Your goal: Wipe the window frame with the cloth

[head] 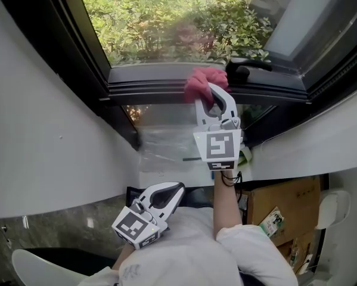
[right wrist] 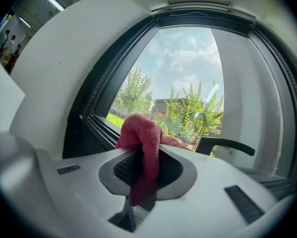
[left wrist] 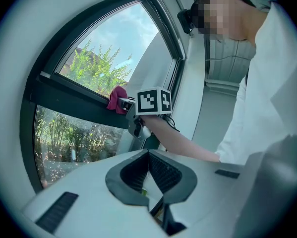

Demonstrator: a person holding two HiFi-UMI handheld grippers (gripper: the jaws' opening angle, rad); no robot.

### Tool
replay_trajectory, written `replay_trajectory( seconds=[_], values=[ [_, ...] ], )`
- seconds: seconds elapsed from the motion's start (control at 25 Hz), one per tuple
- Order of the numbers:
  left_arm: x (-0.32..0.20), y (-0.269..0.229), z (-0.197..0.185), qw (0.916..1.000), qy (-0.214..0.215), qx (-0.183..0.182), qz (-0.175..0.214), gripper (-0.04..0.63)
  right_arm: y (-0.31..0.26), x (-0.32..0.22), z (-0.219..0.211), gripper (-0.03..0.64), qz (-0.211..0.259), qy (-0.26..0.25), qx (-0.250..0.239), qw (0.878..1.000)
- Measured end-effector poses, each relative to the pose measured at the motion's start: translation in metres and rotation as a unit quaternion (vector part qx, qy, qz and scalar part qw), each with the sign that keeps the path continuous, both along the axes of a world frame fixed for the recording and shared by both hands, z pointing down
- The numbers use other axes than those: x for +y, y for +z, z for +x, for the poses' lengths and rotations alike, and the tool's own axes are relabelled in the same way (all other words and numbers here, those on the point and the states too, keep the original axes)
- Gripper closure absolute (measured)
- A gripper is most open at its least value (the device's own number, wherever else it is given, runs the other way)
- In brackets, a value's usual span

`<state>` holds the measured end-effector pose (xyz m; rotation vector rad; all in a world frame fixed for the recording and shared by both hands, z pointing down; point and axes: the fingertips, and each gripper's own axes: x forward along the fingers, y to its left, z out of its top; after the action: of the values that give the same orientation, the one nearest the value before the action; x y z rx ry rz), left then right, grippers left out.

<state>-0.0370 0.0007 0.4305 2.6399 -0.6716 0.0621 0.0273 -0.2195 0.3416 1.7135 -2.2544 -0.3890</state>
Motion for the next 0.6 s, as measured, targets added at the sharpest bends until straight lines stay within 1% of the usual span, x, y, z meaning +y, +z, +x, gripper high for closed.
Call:
replay_trajectory(
  seconds=[0.6],
  values=[
    [0.001, 0.0, 0.005, 1.0, -0.003, -0.003, 0.002, 0.584, 0.0, 0.003, 0.019, 0.551, 0.002, 0.004, -0.007, 1.0]
  ],
)
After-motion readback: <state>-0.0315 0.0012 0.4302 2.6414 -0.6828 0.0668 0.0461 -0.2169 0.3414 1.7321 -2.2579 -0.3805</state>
